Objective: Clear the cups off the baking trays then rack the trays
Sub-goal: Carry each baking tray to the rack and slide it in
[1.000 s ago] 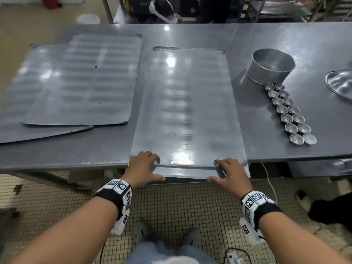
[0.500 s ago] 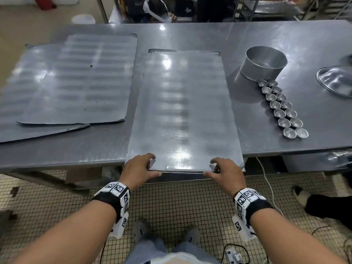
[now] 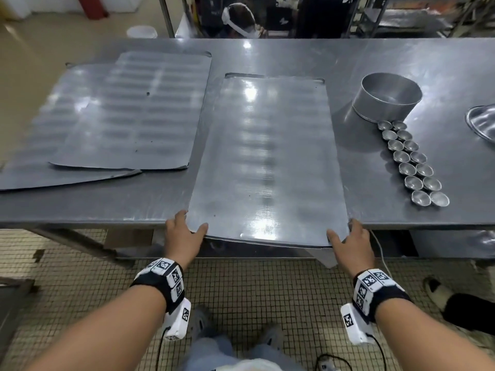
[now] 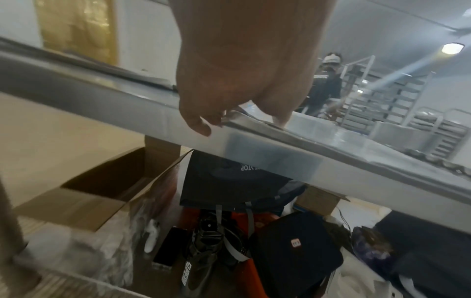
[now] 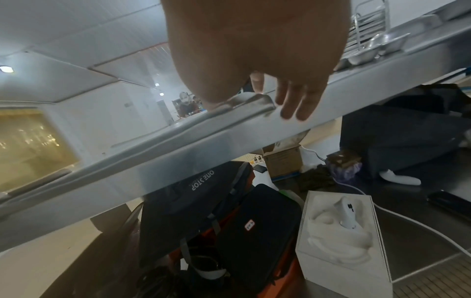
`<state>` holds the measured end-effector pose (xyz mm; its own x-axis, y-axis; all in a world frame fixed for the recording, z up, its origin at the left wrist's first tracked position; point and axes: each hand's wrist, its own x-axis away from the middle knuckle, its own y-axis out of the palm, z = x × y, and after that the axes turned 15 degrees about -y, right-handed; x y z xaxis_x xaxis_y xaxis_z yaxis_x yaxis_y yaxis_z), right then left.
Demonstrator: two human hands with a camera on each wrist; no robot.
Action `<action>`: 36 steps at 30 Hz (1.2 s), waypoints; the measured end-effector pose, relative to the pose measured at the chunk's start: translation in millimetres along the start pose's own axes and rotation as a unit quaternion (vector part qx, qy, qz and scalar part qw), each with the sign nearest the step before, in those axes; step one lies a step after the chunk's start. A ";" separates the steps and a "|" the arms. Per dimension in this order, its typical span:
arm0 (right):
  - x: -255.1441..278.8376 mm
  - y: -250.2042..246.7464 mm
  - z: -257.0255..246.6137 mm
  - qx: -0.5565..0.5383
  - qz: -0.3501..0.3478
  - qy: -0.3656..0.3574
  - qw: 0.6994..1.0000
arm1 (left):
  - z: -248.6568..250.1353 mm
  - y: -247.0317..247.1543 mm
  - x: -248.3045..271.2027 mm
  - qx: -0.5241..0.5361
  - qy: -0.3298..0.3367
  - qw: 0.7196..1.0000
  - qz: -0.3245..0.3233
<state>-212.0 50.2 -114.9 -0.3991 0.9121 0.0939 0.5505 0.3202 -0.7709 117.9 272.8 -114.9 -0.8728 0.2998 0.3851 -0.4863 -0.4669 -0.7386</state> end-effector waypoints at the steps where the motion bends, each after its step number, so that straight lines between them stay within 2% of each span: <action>1: -0.3 2.3 0.9 -0.020 -0.011 0.009 1.000 | -2.5 2.4 -2.4 0.033 -0.024 0.999 -0.013; 3: -0.3 6.7 1.7 -0.063 -0.009 0.024 0.998 | -8.5 8.0 -6.1 0.089 -0.047 0.994 -0.038; 6: -0.7 10.5 3.4 -0.111 0.011 0.043 0.993 | -10.8 11.6 -7.3 0.131 -0.047 0.989 -0.056; 9: 1.2 9.6 4.8 -0.106 0.014 0.036 0.994 | -10.5 9.1 -8.0 0.150 -0.049 0.984 -0.079; 17: 28.0 8.8 14.1 -0.123 -0.016 0.029 0.992 | -27.4 -15.1 -27.0 0.124 -0.003 0.952 -0.279; 20: 40.2 11.3 15.6 -0.133 -0.027 0.038 0.990 | -31.5 -25.5 -34.5 0.111 -0.002 0.938 -0.328; 26: 69.9 17.5 6.0 -0.146 -0.017 0.025 0.989 | -44.1 -35.6 -34.0 0.103 0.065 0.923 -0.365; 33: 94.5 19.5 -1.7 -0.152 -0.012 0.021 0.988 | -59.8 -42.9 -32.8 0.092 0.067 0.923 -0.368; 36: 84.8 7.6 -10.5 -0.138 -0.024 0.031 0.990 | -49.3 -43.8 -33.8 0.088 0.061 0.938 -0.330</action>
<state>-234.0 132.7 -106.2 -0.3884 0.9054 0.1715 0.7149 0.4135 -0.5639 170.8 324.2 -122.9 -0.3730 0.6604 0.6517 -0.9278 -0.2728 -0.2546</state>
